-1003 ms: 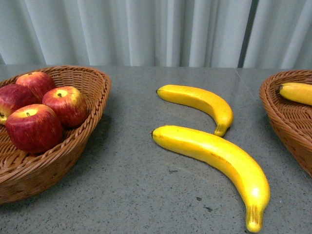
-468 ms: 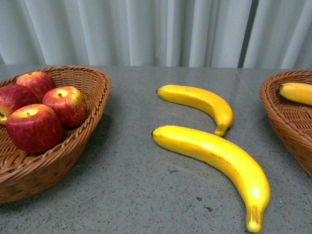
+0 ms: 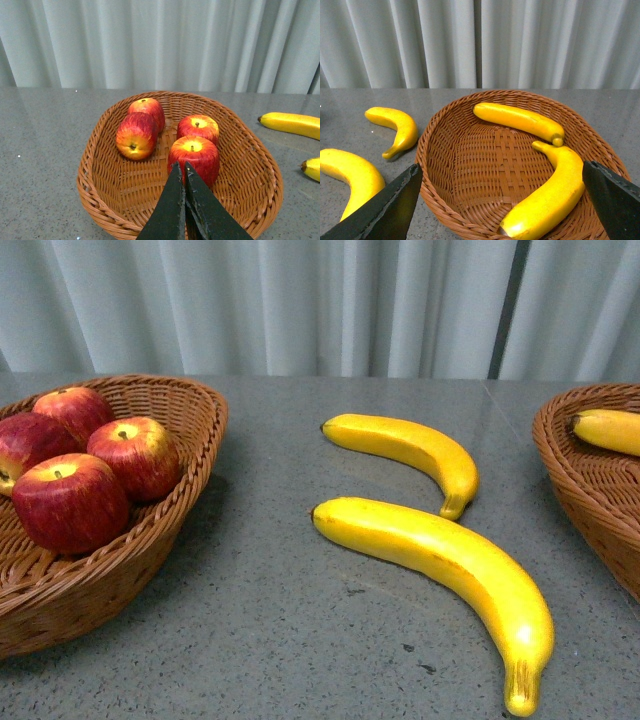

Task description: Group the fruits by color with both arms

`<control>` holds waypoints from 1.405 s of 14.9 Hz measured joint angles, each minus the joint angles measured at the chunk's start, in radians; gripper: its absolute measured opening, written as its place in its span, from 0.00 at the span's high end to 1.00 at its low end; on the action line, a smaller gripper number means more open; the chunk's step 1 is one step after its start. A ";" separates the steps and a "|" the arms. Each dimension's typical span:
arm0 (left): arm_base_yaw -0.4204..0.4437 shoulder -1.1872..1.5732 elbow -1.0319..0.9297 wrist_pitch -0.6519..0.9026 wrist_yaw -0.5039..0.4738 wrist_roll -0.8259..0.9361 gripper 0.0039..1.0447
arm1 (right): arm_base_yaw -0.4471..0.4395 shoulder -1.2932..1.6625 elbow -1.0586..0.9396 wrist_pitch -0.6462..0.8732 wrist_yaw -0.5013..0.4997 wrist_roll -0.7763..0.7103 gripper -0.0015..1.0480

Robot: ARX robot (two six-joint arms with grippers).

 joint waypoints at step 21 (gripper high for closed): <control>0.000 -0.176 0.000 -0.189 0.000 -0.002 0.06 | 0.319 1.023 0.451 0.710 -0.101 0.206 0.06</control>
